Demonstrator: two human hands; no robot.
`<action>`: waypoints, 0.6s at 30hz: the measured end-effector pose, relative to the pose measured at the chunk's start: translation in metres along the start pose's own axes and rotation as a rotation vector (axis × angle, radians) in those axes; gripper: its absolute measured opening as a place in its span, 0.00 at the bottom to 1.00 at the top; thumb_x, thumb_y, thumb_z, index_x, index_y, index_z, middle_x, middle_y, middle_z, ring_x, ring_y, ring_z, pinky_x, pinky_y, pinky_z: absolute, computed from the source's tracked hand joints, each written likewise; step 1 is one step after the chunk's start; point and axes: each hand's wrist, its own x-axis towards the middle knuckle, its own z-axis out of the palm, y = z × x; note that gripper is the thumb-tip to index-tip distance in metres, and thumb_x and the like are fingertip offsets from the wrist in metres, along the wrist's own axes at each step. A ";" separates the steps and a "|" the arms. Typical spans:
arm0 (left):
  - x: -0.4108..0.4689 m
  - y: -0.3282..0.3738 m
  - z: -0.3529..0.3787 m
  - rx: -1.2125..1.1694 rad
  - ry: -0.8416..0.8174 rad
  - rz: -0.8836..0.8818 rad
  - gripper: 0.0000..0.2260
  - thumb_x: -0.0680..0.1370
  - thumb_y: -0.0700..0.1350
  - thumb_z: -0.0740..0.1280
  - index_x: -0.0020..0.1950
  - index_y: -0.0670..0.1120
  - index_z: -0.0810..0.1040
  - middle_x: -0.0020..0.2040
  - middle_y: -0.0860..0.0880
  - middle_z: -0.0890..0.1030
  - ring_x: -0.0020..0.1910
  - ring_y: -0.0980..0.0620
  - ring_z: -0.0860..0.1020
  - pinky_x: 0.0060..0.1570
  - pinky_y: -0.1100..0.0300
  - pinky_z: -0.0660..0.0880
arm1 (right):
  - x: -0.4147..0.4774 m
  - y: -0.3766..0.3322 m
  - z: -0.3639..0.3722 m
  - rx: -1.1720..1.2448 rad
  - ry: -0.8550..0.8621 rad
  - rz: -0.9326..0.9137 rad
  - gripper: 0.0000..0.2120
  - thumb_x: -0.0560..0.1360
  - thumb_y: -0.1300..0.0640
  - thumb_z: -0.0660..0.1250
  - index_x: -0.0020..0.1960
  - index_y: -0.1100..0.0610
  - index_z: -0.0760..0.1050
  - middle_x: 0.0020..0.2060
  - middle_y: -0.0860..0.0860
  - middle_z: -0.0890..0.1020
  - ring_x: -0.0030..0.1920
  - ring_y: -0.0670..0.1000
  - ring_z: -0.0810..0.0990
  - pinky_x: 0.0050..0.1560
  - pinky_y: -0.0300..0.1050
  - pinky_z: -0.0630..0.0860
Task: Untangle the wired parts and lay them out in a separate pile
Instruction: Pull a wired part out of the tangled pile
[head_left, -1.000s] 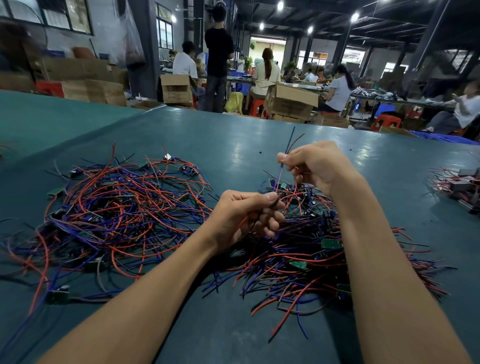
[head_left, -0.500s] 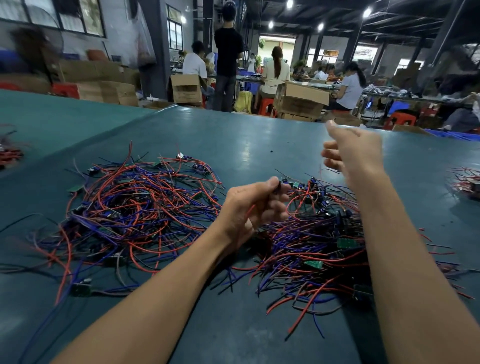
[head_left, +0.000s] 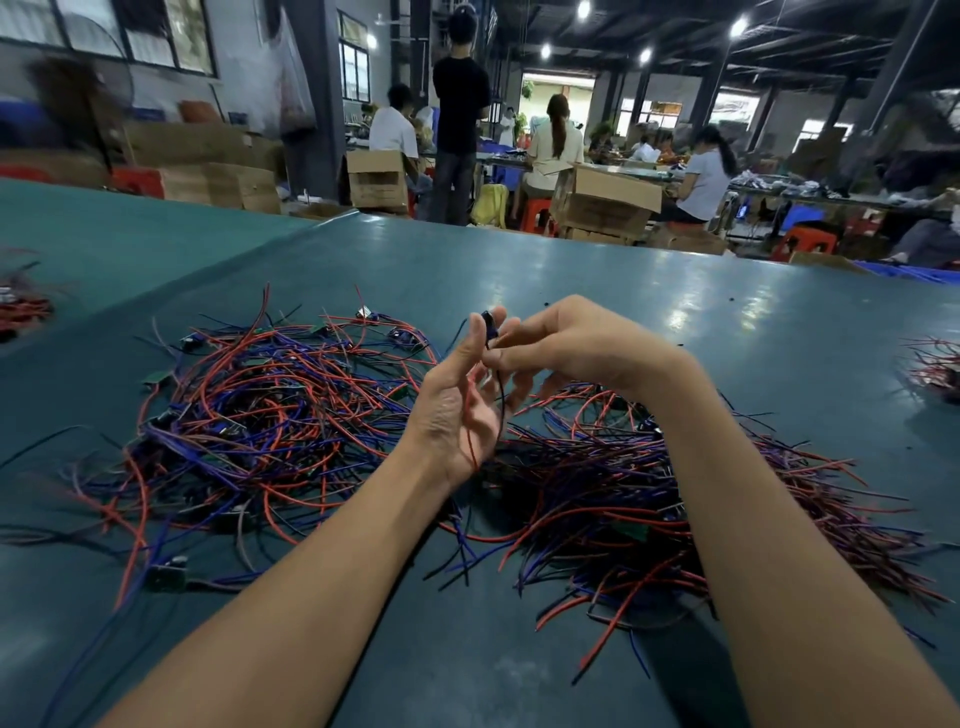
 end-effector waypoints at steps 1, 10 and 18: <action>0.001 0.000 0.001 -0.020 -0.014 -0.001 0.12 0.74 0.54 0.71 0.51 0.49 0.87 0.59 0.46 0.84 0.60 0.46 0.82 0.62 0.46 0.77 | 0.001 0.001 0.005 0.067 -0.004 -0.011 0.08 0.77 0.57 0.73 0.54 0.59 0.85 0.47 0.57 0.87 0.44 0.51 0.87 0.43 0.43 0.81; 0.004 0.000 -0.003 -0.005 0.034 0.032 0.13 0.75 0.48 0.71 0.56 0.44 0.82 0.52 0.45 0.85 0.52 0.47 0.84 0.62 0.50 0.78 | 0.001 -0.002 0.013 0.243 -0.091 0.068 0.08 0.78 0.61 0.70 0.50 0.67 0.83 0.43 0.62 0.86 0.41 0.55 0.85 0.47 0.48 0.83; 0.002 -0.002 -0.005 0.109 0.172 0.079 0.15 0.72 0.48 0.73 0.53 0.39 0.82 0.48 0.43 0.84 0.43 0.49 0.83 0.53 0.49 0.81 | -0.006 -0.015 0.011 0.061 -0.146 0.141 0.13 0.83 0.61 0.63 0.42 0.65 0.79 0.38 0.60 0.85 0.38 0.57 0.84 0.45 0.52 0.83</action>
